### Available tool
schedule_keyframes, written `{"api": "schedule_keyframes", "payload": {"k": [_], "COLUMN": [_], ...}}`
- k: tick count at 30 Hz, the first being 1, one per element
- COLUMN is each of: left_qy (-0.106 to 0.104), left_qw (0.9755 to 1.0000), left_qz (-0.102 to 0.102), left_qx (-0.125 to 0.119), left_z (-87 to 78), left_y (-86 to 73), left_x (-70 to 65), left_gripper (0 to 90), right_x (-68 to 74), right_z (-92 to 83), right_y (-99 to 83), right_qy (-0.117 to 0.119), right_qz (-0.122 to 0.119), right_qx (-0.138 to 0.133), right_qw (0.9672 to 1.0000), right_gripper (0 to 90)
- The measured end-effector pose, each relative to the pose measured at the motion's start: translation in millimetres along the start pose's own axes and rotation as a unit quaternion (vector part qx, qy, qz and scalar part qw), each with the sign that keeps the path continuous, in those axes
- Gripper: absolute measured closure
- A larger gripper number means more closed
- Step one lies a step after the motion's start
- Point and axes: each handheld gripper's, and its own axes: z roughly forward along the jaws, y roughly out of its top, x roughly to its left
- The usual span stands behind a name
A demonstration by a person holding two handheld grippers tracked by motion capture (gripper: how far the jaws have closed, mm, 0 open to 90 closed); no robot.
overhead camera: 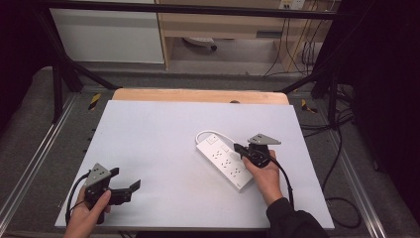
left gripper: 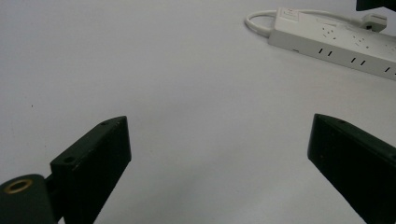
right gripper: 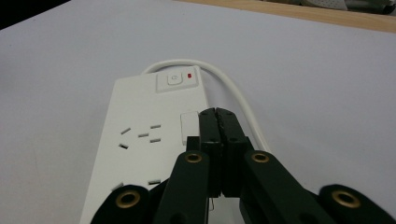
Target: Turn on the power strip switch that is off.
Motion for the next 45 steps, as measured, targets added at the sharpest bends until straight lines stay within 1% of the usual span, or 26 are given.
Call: {"api": "schedule_keyframes", "payload": {"k": [4,23,26,45], "left_qy": [0.000,-0.001,-0.001,-0.001], "left_qw": [1.0000,1.0000,1.0000,1.0000], "left_qz": [0.000,0.001,0.001,0.001], "left_qx": [0.000,0.002,0.002,0.003], "left_z": [0.0,0.1,0.1,0.2], "left_y": [-0.1,-0.1,-0.2,-0.2], "left_x": [0.0,-0.3,-0.2,-0.3], "left_gripper": [6.2,6.2,6.2,6.2], "right_x": [0.8,8.4,8.5,8.7], "right_z": [0.3,4.3,5.2,8.7], "right_y": [-2.9,-8.9,-9.3,-11.1], "right_qy": [0.002,0.009,0.010,0.009], "right_qz": [0.002,-0.006,-0.008,-0.006], "right_qx": [0.001,0.010,0.011,0.017], "right_qw": [1.0000,0.9999,0.9999,0.9998], "right_gripper": [90.0,90.0,90.0,90.0]}}
